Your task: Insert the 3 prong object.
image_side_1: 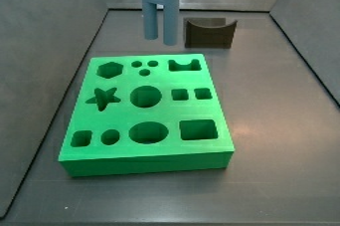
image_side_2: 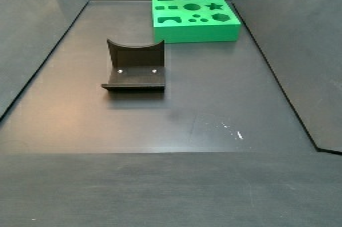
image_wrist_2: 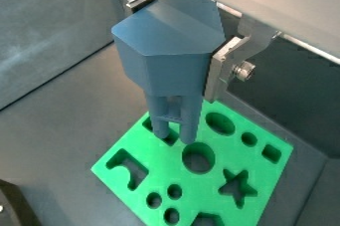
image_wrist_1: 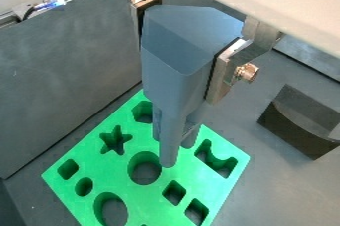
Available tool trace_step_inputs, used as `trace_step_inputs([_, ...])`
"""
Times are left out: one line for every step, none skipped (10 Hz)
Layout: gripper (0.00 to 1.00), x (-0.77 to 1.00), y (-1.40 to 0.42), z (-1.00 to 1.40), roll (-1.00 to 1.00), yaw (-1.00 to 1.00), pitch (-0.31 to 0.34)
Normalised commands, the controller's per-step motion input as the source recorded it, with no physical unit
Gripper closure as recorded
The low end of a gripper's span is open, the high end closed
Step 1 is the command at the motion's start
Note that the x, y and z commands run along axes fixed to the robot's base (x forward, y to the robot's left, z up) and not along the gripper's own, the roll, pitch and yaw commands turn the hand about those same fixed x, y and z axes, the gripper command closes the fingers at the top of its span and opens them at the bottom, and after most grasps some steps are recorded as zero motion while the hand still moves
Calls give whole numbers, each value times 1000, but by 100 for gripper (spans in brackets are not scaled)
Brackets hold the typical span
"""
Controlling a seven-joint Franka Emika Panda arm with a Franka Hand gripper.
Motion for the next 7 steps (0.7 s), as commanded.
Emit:
trace_step_inputs([100, -140, 691, -886, 106, -280, -83])
trace_step_inputs([100, -291, 857, -840, 116, -23, -166])
trace_step_inputs([100, -237, 711, -946, 60, -226, -100])
trace_step_inputs([100, -197, 60, -826, 41, -949, -91])
trace_step_inputs([100, -83, 0, -740, 54, -1000, -29])
trace_step_inputs([100, -26, 0, -586, 83, -1000, 0])
trace_step_inputs([100, -194, 0, -354, 124, -857, 39])
